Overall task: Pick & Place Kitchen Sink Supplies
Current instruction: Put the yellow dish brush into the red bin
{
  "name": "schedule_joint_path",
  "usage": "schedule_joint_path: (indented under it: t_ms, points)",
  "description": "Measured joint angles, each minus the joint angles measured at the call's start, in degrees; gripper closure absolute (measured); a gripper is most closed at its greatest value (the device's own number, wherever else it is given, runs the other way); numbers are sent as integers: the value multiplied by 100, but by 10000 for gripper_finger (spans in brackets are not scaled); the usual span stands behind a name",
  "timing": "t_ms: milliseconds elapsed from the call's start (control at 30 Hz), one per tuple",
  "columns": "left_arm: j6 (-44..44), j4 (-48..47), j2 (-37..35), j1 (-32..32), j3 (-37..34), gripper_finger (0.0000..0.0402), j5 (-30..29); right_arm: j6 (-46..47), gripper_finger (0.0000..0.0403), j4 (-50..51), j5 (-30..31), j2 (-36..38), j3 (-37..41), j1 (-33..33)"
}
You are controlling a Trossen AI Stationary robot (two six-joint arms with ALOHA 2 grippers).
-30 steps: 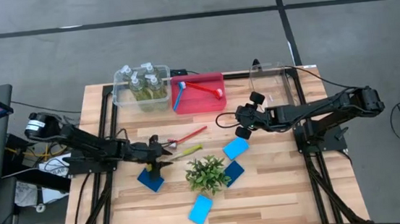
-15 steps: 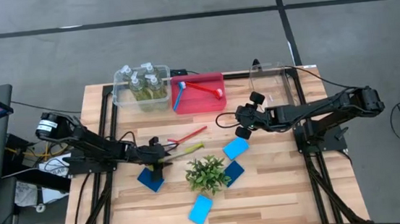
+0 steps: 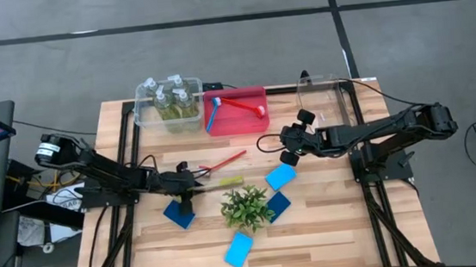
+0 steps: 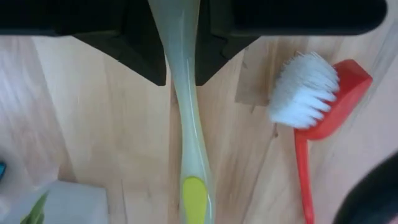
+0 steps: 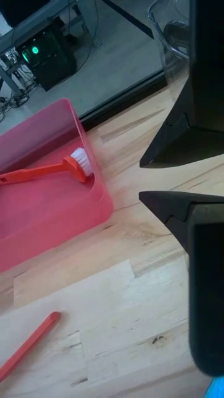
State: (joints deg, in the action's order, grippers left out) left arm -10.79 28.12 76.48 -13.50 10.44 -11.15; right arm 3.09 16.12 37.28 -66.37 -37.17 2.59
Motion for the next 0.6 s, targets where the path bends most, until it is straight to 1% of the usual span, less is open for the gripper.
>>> schedule_joint_path:
  t_ms: [100, 267, 333, 500, 600]
  points:
    - [12, 22, -136, 0, 0, 316, -144, 0, 339, 0, 0, 0, 0, 1]
    - [195, 78, -397, -1, 0, 327, -512, 0, 339, -2, 0, 0, -2, 0]
    - [197, 92, -544, 0, 1, 328, -688, 0, 339, -2, 0, 0, -2, 0]
    - [199, 190, -947, -2, 2, 319, -831, 0, 339, -2, 0, 0, -2, 0]
    - [215, 195, -1219, 0, 2, 327, -1083, 0, 339, -2, 0, 0, -2, 0]
